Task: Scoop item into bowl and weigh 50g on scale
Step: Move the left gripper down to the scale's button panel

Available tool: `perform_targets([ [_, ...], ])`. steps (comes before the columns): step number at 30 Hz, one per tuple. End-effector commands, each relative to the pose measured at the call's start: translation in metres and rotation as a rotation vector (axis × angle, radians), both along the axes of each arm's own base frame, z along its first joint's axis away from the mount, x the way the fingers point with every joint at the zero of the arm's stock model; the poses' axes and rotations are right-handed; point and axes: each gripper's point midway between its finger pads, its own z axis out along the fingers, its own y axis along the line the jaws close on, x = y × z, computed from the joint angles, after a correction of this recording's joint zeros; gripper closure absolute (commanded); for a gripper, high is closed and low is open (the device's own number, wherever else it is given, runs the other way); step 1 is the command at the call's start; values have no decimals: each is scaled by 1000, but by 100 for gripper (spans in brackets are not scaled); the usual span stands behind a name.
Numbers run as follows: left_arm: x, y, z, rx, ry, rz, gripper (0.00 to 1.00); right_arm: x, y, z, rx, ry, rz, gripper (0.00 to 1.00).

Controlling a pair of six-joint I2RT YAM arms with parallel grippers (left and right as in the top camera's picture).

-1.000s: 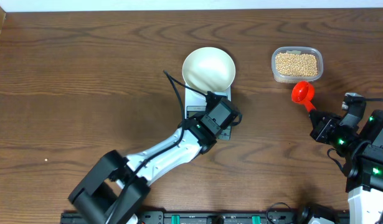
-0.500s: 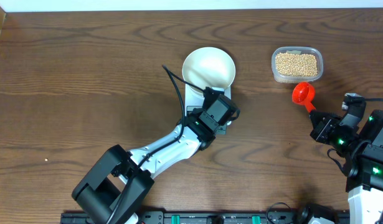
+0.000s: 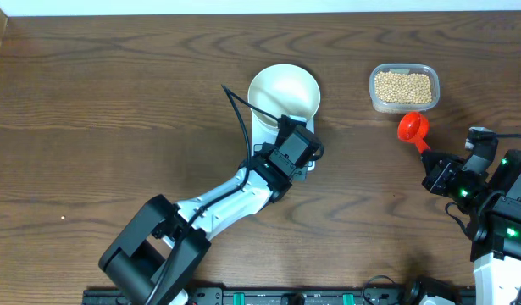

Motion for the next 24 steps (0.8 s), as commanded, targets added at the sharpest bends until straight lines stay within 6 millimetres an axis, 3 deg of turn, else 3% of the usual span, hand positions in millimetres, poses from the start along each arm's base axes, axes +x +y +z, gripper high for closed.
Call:
perform_targets([
  [1,1,6,-16,56,8,-6,93,2,0,6,-21,-18,14,99],
  [10,10,0,-18,63,-30,-47,92,2,0,6,-20,-17,14,99],
  [24,17,12,-23,72,-20,-17,93,1,0,5,-19,-15,14,99],
])
